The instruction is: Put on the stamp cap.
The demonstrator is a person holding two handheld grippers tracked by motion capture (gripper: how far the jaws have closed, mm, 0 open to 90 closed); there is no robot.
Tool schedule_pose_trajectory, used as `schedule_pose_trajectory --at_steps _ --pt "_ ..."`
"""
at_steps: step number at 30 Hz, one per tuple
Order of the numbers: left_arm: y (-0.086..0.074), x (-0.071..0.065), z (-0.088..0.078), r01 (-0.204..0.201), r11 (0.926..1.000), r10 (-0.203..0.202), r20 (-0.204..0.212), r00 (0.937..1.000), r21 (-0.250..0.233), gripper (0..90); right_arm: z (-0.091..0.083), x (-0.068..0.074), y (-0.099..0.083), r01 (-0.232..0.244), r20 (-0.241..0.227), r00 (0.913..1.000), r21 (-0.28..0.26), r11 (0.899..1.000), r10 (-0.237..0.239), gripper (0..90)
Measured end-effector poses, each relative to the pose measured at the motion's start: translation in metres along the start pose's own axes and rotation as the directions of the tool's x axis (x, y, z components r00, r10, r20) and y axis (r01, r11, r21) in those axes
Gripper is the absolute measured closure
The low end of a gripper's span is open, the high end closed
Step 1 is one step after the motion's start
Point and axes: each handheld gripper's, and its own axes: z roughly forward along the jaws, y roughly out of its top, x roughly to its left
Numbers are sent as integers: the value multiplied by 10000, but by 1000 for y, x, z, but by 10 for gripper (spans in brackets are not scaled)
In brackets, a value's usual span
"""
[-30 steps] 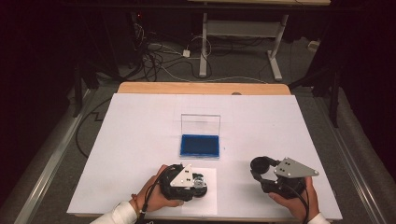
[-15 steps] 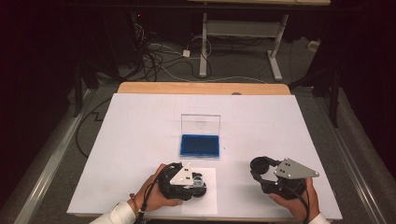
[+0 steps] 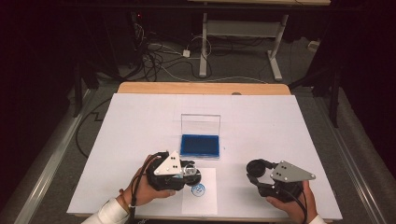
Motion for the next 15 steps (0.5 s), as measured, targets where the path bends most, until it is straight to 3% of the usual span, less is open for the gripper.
schedule_pose_trajectory --at_steps 9,15 --pt "-4 14 -20 434 9971 -464 -458 9979 -633 545 1 0 -1 -60 -30 10000 54 10000 60 386" --pt "-4 18 -33 519 9939 -596 -790 9951 -973 545 4 1 -2 -86 -130 9999 97 9999 88 386"
